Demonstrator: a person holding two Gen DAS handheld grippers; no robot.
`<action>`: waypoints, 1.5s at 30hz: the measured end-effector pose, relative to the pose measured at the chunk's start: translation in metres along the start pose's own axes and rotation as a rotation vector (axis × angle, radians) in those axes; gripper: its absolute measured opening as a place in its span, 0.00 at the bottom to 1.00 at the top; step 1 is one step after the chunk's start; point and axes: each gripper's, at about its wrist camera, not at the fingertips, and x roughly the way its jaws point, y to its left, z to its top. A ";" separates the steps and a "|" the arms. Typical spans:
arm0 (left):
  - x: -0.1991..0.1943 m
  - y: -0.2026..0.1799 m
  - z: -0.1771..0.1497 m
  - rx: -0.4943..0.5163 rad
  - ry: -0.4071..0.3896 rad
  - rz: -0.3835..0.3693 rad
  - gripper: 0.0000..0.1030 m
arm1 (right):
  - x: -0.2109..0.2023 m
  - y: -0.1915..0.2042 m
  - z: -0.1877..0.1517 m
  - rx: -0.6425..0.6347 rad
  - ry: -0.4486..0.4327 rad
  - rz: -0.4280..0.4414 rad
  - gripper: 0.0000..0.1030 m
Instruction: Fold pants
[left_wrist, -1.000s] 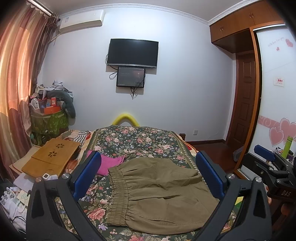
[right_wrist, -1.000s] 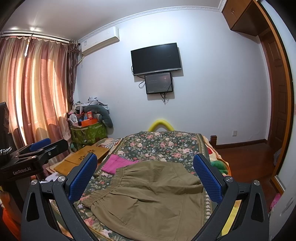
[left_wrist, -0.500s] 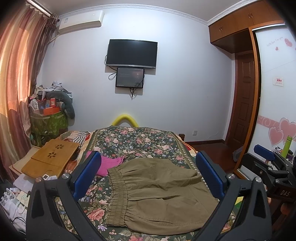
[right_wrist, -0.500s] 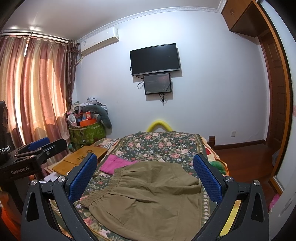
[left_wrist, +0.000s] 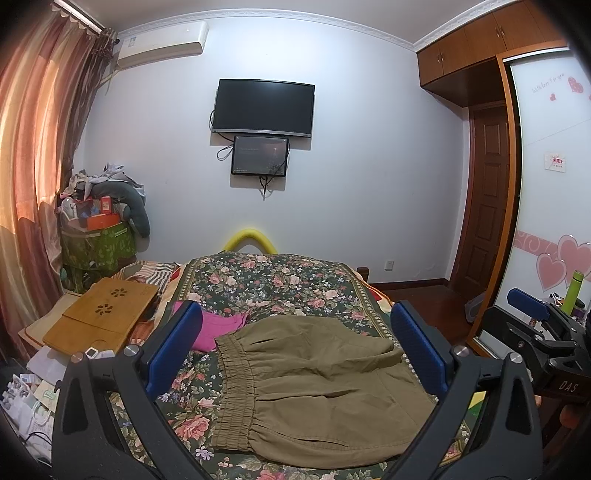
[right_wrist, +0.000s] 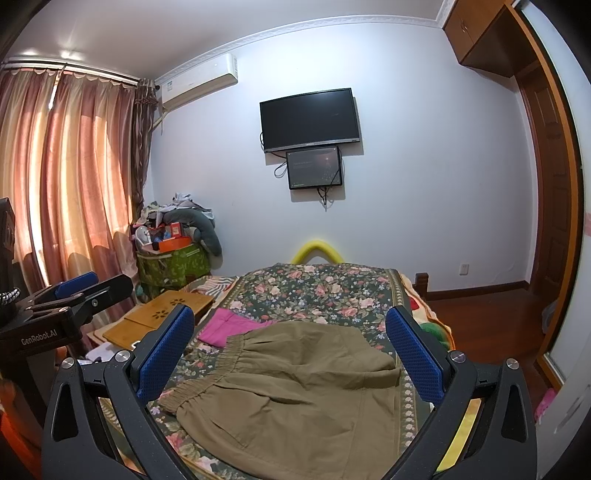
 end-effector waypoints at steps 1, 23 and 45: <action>0.000 0.000 0.000 0.001 -0.001 0.001 1.00 | 0.000 0.001 0.000 -0.001 -0.001 -0.001 1.00; -0.004 -0.004 0.001 0.013 -0.009 0.012 1.00 | 0.001 -0.001 -0.002 0.006 0.003 -0.008 1.00; 0.125 0.031 -0.043 -0.026 0.302 0.084 1.00 | 0.071 -0.043 -0.045 0.061 0.198 -0.101 1.00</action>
